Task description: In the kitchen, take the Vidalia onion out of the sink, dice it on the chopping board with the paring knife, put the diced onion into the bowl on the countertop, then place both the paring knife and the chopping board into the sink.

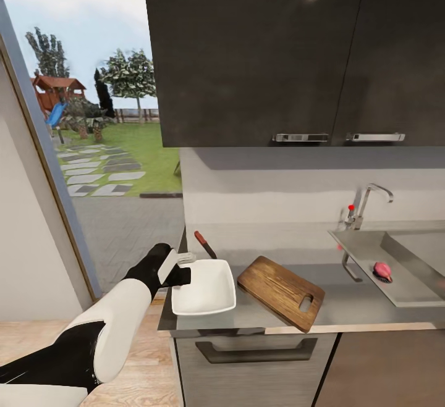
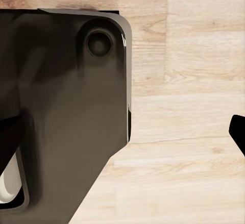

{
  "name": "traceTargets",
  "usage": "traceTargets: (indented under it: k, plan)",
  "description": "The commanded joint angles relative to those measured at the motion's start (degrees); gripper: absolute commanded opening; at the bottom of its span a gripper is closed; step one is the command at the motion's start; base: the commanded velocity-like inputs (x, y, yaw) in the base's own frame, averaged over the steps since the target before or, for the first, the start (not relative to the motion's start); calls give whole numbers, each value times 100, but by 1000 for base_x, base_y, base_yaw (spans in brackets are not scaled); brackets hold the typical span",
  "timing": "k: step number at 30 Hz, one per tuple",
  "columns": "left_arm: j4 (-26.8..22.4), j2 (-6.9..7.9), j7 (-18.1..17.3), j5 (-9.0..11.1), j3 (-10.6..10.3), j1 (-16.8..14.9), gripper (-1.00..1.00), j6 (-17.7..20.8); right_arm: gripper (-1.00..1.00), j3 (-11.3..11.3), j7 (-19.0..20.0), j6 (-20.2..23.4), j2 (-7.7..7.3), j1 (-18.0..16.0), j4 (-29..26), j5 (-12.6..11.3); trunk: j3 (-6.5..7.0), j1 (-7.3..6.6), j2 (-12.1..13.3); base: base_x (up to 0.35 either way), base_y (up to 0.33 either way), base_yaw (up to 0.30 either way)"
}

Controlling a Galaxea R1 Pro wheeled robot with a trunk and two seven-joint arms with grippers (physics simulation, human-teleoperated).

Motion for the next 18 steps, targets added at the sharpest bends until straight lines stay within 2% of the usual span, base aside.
traceTargets:
  k: [1,2,3,18]
  plan:
    - [-8,-6,23,16,39,-1,-100,18,100,-2,1,-19,-1,-2,5,-4,-2,2,-4,0,0,0]
    - [-8,-6,24,16,39,-1,-100,17,100,-2,1,-19,-1,-2,5,-4,-2,2,-4,0,0,0]
    - [-8,-6,27,16,39,-1,100,16,100,-3,1,-19,-1,-2,5,-5,-2,2,-4,0,0,0]
    - [-8,-6,41,16,39,-1,100,16,100,-5,1,-19,-1,-3,5,-4,-2,2,-4,0,0,0]
